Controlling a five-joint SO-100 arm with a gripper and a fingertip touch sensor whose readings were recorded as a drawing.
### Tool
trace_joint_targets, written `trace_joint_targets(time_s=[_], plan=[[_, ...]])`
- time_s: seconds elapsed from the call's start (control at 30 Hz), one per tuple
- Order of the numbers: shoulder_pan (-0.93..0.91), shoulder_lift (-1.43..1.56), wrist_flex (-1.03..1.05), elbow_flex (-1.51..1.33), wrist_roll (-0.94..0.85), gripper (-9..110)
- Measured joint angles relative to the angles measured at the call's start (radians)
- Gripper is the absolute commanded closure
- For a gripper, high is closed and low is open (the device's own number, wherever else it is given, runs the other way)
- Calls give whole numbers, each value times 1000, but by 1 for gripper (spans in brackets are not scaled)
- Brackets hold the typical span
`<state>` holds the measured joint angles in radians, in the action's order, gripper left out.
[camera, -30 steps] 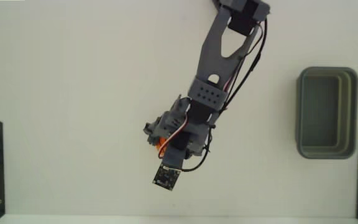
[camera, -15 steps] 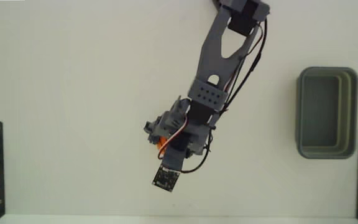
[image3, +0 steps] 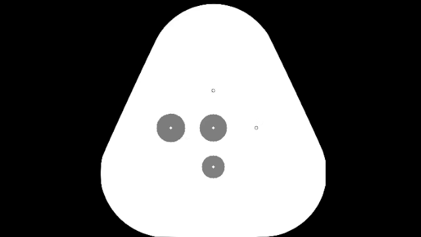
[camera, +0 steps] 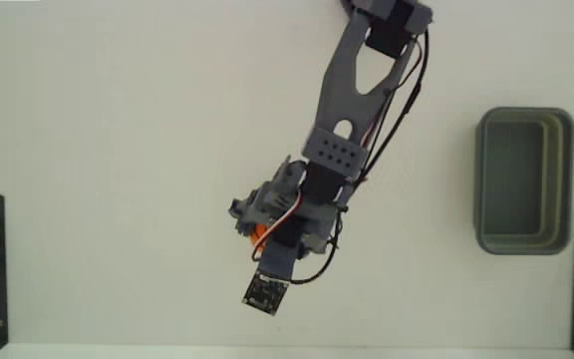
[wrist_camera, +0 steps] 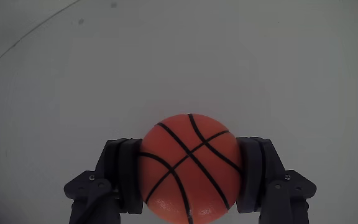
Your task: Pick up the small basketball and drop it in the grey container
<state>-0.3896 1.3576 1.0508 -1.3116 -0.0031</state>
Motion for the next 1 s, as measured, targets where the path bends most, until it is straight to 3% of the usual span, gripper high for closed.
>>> trace_joint_targets(time_s=[1.0], plan=[[-2, -57, 235, 285, 0, 21]])
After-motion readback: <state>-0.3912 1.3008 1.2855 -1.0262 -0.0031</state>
